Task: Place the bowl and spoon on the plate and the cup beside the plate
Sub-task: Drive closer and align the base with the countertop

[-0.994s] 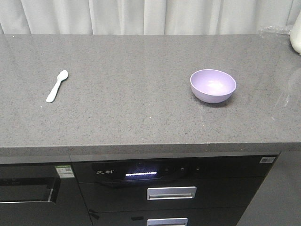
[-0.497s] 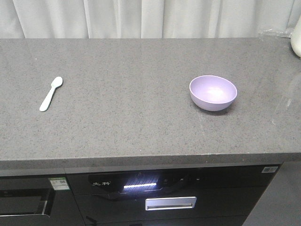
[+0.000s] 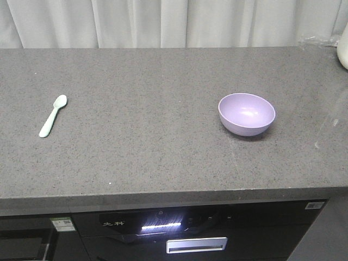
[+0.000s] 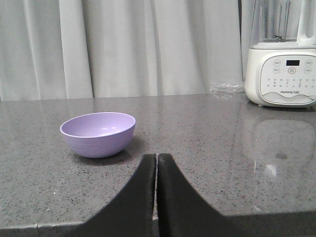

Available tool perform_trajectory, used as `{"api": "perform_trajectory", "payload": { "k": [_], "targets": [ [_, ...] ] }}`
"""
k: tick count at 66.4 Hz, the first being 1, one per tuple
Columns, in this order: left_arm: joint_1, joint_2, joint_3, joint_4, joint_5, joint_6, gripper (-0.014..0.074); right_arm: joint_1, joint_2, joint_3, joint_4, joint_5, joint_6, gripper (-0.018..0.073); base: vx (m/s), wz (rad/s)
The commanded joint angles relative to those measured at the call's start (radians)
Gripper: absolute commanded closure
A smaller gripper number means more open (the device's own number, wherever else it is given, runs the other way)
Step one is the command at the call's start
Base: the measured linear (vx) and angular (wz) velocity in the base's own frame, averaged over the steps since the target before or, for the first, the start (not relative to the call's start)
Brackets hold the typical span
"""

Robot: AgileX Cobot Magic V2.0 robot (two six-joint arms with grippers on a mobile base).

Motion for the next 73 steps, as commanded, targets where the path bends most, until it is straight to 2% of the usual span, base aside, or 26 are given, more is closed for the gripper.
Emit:
{"api": "perform_trajectory", "payload": {
  "k": [1,73],
  "targets": [
    [-0.001,0.007,-0.008,-0.003,-0.07,-0.013,0.0603,-0.005,-0.008,0.003,-0.003,-0.069,0.0,0.0562,0.05,-0.01],
    [-0.001,0.007,-0.008,-0.003,-0.07,-0.013,0.0603,-0.005,-0.008,0.003,-0.003,-0.069,0.0,0.0562,0.06,0.01]
  ]
}}
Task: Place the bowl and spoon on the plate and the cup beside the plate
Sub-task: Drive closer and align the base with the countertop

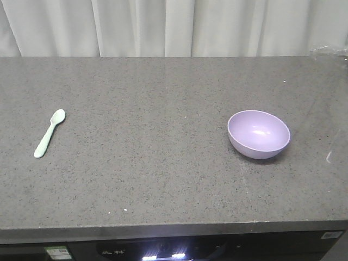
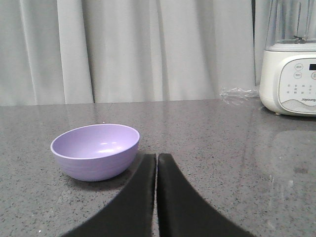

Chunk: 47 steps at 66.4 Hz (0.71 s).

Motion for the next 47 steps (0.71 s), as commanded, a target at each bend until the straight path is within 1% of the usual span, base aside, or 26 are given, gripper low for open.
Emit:
{"api": "perform_trajectory", "payload": {
  "k": [1,47],
  "targets": [
    [-0.001,0.007,-0.008,-0.003,-0.07,-0.013,0.0603,-0.005,-0.008,0.003,-0.003,-0.069,0.0,0.0562,0.05,0.0],
    [-0.001,0.007,-0.008,-0.003,-0.07,-0.013,0.0603,-0.005,-0.008,0.003,-0.003,-0.069,0.0,0.0562,0.04,0.01]
  ]
}}
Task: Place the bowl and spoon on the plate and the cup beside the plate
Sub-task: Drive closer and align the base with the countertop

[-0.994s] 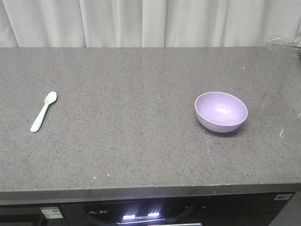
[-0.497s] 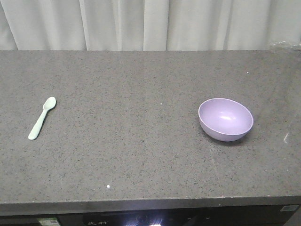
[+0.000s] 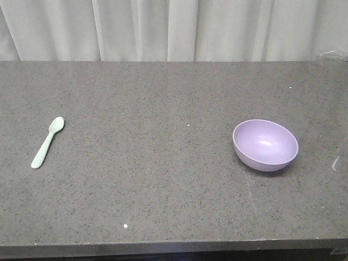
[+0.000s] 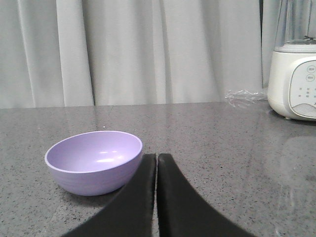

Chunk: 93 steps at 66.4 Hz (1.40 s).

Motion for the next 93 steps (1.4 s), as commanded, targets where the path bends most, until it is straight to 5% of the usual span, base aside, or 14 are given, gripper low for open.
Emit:
{"api": "perform_trajectory", "payload": {
  "k": [1,93],
  "targets": [
    [-0.001,0.007,-0.008,-0.003,-0.07,-0.013,0.0603,-0.005,-0.008,0.003,-0.003,-0.069,0.0,0.0562,0.04,0.01],
    [-0.001,0.007,-0.008,-0.003,-0.07,-0.013,0.0603,-0.005,-0.008,0.003,-0.003,-0.069,0.0,0.0562,0.01,0.0]
  ]
}}
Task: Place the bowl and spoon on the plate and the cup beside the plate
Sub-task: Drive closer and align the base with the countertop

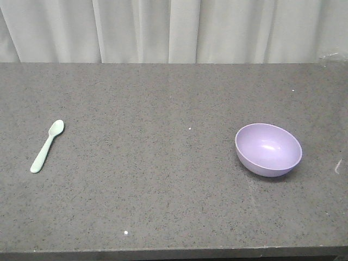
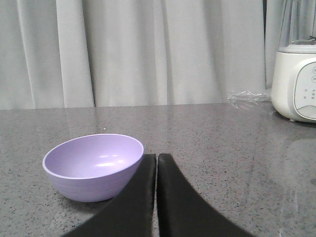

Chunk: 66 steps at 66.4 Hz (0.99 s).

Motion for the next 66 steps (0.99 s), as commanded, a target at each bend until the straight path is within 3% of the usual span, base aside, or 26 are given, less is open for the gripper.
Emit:
{"api": "perform_trajectory", "payload": {
  "k": [1,66],
  "targets": [
    [-0.001,0.007,-0.008,-0.003,-0.07,-0.013,0.0603,-0.005,-0.008,0.003,-0.003,-0.069,0.0,0.0562,0.0,0.0],
    [-0.001,0.007,-0.008,-0.003,-0.075,-0.011,0.0603,-0.005,-0.008,0.002,-0.003,-0.07,0.0,0.0562,0.0,0.0]
  ]
}}
